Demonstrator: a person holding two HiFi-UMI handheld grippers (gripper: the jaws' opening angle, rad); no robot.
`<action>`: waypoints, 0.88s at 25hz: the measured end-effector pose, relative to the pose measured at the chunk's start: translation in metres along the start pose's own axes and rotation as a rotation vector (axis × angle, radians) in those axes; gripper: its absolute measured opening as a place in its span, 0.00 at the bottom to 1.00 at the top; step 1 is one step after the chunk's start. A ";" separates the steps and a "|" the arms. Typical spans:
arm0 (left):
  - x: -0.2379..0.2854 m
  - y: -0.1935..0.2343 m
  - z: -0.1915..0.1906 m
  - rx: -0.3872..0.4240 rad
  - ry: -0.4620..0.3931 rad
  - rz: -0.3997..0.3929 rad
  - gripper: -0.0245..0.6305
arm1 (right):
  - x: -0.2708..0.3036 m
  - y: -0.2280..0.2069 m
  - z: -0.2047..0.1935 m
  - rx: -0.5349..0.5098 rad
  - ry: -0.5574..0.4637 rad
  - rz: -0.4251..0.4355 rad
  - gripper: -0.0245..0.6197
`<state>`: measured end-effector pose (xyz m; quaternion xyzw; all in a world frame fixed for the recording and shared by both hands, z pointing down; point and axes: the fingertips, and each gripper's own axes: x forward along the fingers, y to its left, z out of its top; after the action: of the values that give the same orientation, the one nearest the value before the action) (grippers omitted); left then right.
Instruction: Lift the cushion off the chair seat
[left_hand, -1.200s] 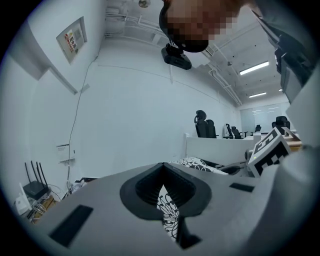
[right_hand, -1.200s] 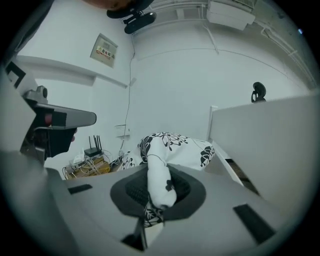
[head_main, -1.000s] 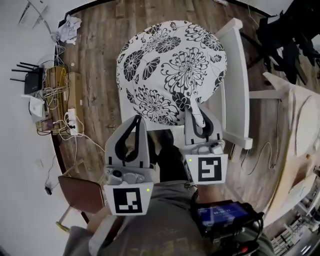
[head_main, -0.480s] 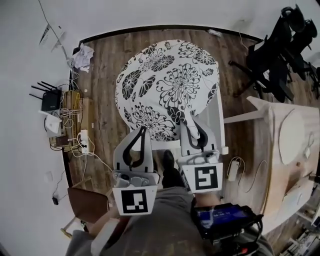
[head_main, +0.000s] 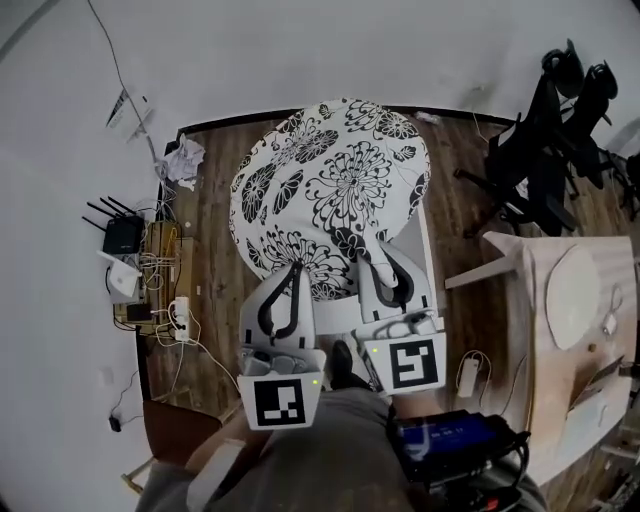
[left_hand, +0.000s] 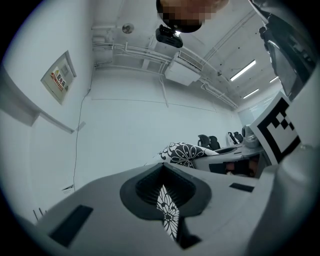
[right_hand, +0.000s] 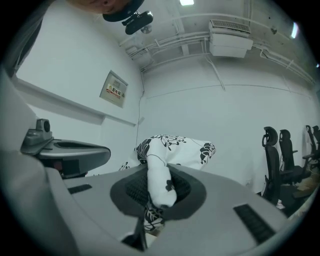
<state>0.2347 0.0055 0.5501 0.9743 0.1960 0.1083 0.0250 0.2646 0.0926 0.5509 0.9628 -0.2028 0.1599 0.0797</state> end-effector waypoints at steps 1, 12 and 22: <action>-0.002 0.001 0.004 0.004 -0.011 0.006 0.05 | -0.001 0.001 0.006 -0.002 -0.015 0.003 0.09; -0.016 0.009 0.044 0.021 -0.112 0.053 0.05 | -0.017 0.015 0.051 -0.034 -0.111 0.019 0.10; -0.011 0.026 0.058 -0.106 -0.125 0.085 0.05 | -0.016 0.020 0.065 -0.053 -0.126 0.040 0.10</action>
<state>0.2471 -0.0227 0.4940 0.9839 0.1466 0.0586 0.0842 0.2603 0.0658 0.4863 0.9643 -0.2306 0.0952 0.0892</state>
